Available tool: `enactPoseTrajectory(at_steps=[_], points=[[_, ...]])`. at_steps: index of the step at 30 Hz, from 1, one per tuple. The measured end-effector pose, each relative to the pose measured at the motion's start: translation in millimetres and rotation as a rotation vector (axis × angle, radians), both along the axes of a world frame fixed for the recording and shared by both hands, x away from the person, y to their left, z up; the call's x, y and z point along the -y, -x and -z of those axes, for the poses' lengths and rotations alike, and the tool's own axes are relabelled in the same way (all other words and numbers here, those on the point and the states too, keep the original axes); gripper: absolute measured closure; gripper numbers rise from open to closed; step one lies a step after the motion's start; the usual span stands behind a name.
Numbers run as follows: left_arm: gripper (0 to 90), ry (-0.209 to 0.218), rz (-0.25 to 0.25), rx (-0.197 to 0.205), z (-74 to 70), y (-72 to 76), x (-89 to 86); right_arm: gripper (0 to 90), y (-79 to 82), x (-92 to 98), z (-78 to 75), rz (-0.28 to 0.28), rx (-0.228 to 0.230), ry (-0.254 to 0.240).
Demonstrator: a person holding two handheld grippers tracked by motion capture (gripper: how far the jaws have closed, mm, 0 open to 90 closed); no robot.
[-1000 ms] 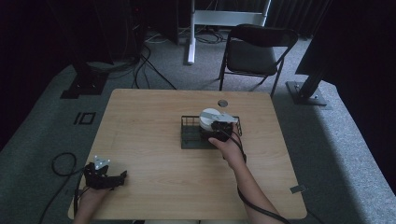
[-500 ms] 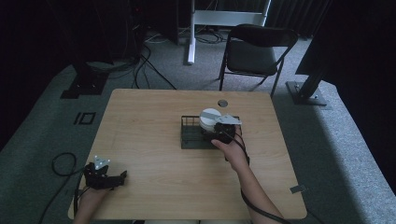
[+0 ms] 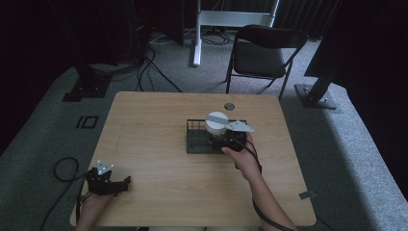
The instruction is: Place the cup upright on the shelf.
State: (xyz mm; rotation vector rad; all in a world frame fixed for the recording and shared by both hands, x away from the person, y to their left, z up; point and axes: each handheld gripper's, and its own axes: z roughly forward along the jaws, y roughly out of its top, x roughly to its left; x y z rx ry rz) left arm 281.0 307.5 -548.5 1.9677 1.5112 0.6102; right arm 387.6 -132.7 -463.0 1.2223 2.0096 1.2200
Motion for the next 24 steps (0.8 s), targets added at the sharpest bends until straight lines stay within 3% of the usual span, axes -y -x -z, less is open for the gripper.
enactPoseTrajectory(at_steps=[19,24], points=[[0.2,0.0,0.0,0.0,0.0,0.0,0.0,15.1,26.5,17.9,-3.9,-0.025,0.029,-0.01],[0.2,0.0,0.0,0.0,0.0,0.0,0.0,13.4,37.0,27.1,-5.9,-0.015,0.055,-0.011]])
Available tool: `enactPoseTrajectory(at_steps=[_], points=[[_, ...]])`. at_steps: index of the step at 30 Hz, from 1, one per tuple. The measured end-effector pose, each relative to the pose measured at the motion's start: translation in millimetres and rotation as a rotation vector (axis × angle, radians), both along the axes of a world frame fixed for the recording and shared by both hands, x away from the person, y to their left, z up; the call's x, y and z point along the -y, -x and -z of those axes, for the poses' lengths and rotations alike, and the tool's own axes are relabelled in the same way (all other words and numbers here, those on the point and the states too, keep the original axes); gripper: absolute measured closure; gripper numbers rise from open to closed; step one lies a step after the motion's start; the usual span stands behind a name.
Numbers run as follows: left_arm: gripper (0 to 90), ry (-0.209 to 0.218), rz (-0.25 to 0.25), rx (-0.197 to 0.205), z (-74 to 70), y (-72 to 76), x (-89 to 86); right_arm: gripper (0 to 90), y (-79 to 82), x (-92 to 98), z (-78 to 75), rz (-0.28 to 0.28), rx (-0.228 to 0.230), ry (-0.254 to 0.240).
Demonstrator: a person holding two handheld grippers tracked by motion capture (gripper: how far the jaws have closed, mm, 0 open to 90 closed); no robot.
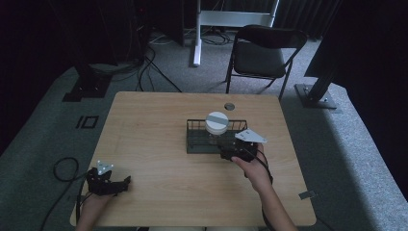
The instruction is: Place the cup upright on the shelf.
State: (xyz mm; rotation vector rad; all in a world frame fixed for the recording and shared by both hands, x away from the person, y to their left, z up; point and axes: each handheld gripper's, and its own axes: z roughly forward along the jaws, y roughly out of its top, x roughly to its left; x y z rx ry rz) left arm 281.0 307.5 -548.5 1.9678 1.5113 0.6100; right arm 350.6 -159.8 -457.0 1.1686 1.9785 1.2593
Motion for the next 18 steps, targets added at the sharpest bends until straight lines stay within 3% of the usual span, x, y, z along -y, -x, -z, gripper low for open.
enactPoseTrajectory(at_steps=[18], points=[[0.2,0.0,0.0,0.0,0.0,0.0,0.0,13.4,21.0,28.5,10.7,0.027,0.003,-0.016]])
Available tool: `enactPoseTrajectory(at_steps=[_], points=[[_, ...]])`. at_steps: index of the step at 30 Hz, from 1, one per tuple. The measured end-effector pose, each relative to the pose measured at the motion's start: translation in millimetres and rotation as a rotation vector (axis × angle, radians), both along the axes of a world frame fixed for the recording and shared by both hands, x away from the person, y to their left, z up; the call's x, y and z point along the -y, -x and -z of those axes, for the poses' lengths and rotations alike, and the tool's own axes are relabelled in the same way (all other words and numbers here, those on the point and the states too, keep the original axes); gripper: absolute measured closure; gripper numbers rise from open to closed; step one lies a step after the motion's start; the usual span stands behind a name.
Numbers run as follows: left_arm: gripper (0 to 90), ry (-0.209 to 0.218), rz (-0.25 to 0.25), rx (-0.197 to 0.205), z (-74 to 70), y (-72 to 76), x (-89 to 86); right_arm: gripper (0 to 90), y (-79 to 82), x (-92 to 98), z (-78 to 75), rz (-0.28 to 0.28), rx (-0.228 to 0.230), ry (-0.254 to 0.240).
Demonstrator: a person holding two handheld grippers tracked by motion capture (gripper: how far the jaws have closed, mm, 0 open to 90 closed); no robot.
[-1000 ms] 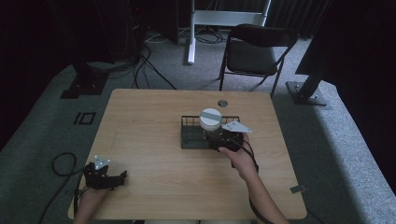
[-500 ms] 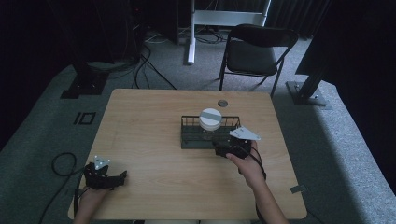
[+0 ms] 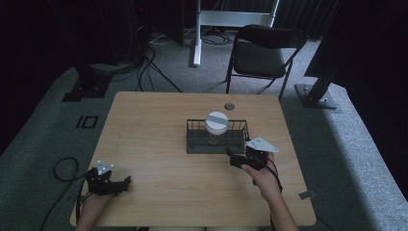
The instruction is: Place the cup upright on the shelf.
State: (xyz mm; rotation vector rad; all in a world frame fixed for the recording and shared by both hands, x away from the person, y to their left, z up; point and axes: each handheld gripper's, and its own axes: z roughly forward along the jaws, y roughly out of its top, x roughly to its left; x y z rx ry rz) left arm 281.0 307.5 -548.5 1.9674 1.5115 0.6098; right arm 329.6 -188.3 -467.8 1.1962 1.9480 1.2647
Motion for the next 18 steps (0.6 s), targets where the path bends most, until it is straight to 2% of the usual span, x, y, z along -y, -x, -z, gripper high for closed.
enactPoseTrajectory(at_steps=[18], points=[[0.2,0.0,0.0,0.0,0.0,0.0,0.0,13.1,8.2,28.4,33.5,0.054,-0.061,0.031]])
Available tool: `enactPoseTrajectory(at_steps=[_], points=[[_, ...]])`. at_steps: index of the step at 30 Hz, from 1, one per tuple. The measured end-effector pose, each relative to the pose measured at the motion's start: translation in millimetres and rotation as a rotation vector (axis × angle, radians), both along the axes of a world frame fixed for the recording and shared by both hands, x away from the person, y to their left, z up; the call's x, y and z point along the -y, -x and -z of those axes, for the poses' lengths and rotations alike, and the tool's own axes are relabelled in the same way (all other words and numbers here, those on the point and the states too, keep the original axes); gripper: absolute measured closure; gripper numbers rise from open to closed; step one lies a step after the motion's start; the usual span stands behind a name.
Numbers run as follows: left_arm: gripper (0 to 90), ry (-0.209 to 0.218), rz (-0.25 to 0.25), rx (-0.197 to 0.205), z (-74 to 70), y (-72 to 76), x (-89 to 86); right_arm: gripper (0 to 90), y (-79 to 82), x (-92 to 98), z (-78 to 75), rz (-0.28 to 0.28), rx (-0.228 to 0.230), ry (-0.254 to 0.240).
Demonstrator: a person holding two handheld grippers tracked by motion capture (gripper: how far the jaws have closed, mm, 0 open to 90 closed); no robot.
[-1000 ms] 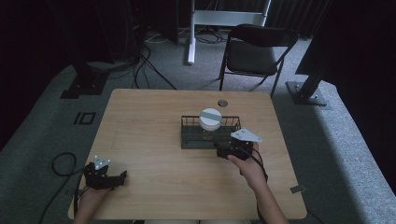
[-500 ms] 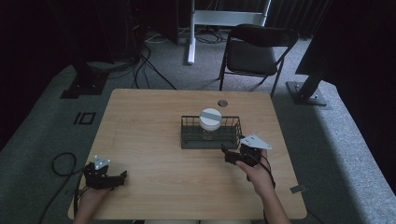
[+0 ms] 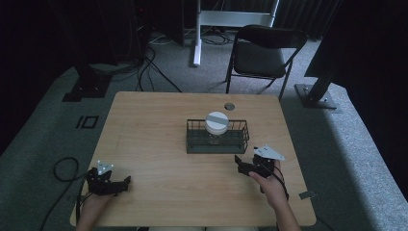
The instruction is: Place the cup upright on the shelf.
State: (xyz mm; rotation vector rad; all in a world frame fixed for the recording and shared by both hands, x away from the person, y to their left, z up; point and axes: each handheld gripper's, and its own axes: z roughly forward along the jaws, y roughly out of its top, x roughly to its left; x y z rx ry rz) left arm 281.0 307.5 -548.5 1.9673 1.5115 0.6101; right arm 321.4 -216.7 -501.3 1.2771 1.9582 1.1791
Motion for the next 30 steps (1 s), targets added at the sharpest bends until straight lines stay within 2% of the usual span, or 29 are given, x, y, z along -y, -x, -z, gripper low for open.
enactPoseTrajectory(at_steps=[17,26,30], points=[[0.2,-0.002,0.001,0.0,0.0,0.0,-0.2,13.1,3.2,26.1,26.3,0.069,-0.061,0.015],[0.2,-0.002,0.001,-0.001,-0.1,0.0,-0.1,13.1,3.2,35.7,33.3,0.102,-0.092,0.009],[0.2,-0.002,0.001,-0.001,-0.1,0.0,-0.1,13.2,3.2,39.7,36.1,0.102,-0.105,0.027]])
